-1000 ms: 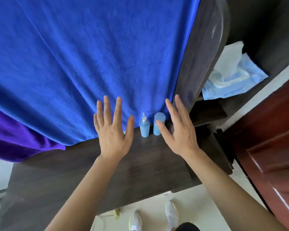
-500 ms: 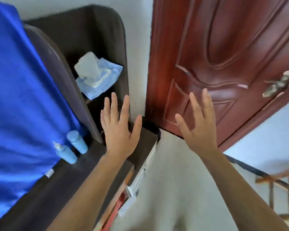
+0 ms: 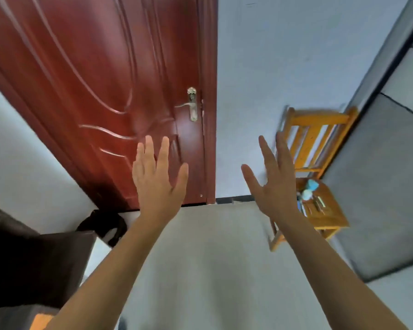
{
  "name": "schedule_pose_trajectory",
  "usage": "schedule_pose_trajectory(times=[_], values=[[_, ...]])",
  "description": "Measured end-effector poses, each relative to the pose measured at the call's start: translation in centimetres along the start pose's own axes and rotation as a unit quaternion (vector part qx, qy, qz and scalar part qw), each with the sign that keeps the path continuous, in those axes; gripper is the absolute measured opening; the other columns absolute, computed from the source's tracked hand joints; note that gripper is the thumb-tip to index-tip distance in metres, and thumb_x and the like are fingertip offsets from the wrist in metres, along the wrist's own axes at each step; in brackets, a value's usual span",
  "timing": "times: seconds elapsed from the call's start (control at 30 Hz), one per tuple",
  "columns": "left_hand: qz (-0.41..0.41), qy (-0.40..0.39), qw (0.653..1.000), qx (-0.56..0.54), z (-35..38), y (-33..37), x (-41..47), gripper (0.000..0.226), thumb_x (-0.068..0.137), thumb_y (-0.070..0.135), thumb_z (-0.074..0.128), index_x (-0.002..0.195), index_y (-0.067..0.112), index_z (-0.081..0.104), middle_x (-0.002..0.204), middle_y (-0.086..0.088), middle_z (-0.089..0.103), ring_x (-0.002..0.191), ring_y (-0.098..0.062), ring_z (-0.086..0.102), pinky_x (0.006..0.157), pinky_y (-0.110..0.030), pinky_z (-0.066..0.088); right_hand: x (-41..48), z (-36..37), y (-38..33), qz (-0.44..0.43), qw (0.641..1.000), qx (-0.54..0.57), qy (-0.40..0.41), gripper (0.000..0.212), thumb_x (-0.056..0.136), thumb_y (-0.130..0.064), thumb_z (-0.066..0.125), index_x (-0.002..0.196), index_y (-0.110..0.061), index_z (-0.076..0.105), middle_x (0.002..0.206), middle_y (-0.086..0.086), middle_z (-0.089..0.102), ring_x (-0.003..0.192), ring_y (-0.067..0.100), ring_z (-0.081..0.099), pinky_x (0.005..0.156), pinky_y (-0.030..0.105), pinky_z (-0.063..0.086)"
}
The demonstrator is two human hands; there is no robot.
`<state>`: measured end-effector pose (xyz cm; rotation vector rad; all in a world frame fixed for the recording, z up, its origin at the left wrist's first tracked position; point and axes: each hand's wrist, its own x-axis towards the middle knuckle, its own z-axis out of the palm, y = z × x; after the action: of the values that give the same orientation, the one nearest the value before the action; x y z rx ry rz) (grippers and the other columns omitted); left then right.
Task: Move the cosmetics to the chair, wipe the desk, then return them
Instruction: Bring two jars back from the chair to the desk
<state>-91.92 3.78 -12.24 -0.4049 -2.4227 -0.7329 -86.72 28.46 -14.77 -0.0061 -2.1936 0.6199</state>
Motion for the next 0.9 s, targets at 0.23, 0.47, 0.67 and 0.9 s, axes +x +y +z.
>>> schedule_pose_trajectory(times=[0.23,0.47,0.67,0.9], values=[[0.062,-0.107,0.992,-0.040,12.4,14.8,0.6,0.071,0.094,0.048,0.049,0.156,0.025,0.023,0.165,-0.009,0.009,0.152,-0.029,0.005,0.119,-0.051,0.013,-0.7,-8.1,15.9,0.087,0.993,-0.067,-0.044,0.068,0.097,-0.050,0.056,0.154,-0.019,0.037,0.165,0.012,0.023,0.152,0.031,0.023,0.114,0.058,0.036],[0.063,-0.187,0.976,-0.095,24.7,20.7,4.6,0.073,0.095,0.045,0.055,0.156,0.025,0.022,0.165,-0.007,0.008,0.152,-0.027,0.004,0.121,-0.051,0.013,0.8,-8.4,29.1,0.200,0.966,-0.124,-0.108,0.072,0.094,-0.075,0.036,0.154,-0.052,0.003,0.168,-0.006,0.006,0.154,0.024,0.015,0.117,0.059,0.031],[0.043,-0.278,0.951,-0.126,38.3,22.6,9.0,0.072,0.094,0.048,0.054,0.155,0.032,0.020,0.166,0.001,0.005,0.152,-0.021,0.002,0.121,-0.052,0.015,4.7,-6.4,39.9,0.253,0.942,-0.168,-0.140,0.070,0.093,-0.076,0.036,0.151,-0.059,0.000,0.165,-0.015,0.004,0.153,0.020,0.011,0.113,0.050,0.025],[0.022,-0.344,0.933,-0.104,51.1,25.5,15.7,0.073,0.092,0.050,0.059,0.154,0.034,0.024,0.165,0.002,0.012,0.152,-0.023,0.011,0.120,-0.052,0.019,10.8,-4.0,49.4,0.313,0.908,-0.186,-0.208,0.071,0.094,-0.066,0.044,0.152,-0.053,0.006,0.168,-0.006,0.005,0.153,0.026,0.015,0.114,0.057,0.031]])
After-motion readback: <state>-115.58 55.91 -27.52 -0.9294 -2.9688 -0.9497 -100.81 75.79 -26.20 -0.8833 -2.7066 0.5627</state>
